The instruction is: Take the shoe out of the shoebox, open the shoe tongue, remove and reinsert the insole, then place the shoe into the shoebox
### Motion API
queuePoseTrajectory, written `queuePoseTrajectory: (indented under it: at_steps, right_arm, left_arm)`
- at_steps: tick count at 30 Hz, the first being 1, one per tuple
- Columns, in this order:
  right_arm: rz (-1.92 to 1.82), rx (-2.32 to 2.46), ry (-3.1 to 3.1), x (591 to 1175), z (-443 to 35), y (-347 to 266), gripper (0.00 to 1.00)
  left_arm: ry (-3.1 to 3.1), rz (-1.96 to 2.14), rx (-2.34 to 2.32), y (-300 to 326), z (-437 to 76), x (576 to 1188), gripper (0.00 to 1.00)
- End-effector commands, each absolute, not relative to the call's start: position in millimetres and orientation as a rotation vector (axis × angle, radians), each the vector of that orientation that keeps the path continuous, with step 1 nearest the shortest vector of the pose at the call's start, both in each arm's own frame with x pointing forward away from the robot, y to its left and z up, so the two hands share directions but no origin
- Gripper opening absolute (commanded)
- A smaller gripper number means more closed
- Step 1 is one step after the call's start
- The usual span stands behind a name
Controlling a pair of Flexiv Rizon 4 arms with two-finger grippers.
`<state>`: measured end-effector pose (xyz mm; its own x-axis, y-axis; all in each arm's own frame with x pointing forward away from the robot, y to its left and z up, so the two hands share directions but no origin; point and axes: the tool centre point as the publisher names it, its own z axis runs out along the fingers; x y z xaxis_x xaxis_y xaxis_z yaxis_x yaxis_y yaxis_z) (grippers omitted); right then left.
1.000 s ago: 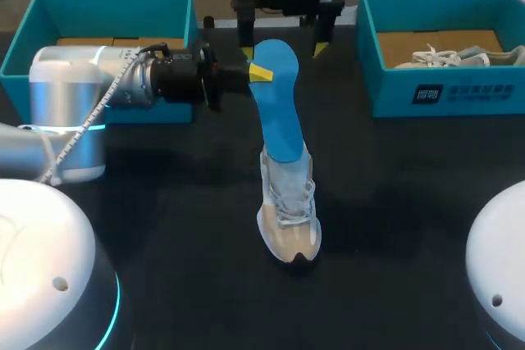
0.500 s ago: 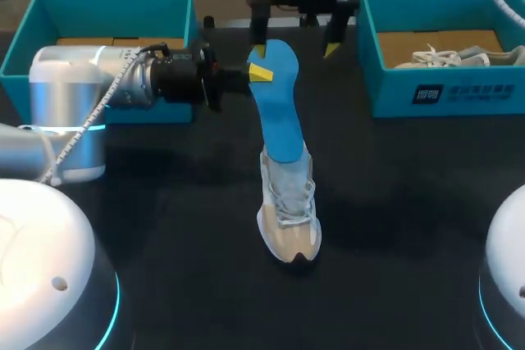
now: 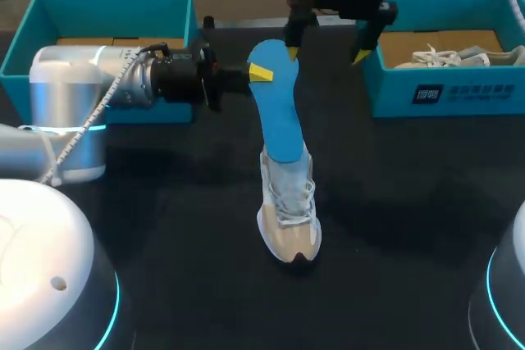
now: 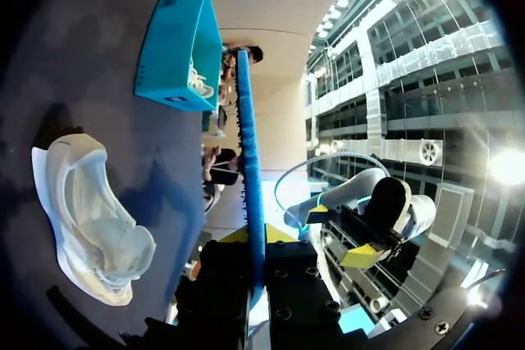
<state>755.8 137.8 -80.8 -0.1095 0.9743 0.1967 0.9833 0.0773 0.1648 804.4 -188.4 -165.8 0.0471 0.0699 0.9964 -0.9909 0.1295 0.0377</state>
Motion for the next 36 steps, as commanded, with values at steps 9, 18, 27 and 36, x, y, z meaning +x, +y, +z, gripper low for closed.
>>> queuePoseTrajectory:
  at_steps: [9,18,27,36]
  right_arm:
    - [-0.682,-1.887,-2.068,752,-97,108,1.00]
    - [-0.792,-1.810,-1.952,754,-110,96,1.00]
    - [-0.864,-1.730,-1.887,755,-118,91,1.00]
    - [-0.959,-1.657,-1.758,755,-131,84,1.00]
  left_arm:
    - [-1.184,1.117,1.085,-188,-165,803,0.00]
    - [-1.184,1.117,1.085,-188,-165,803,0.00]
    - [-1.184,1.117,1.085,-188,-165,803,0.00]
    - [-1.184,1.117,1.085,-188,-165,803,0.00]
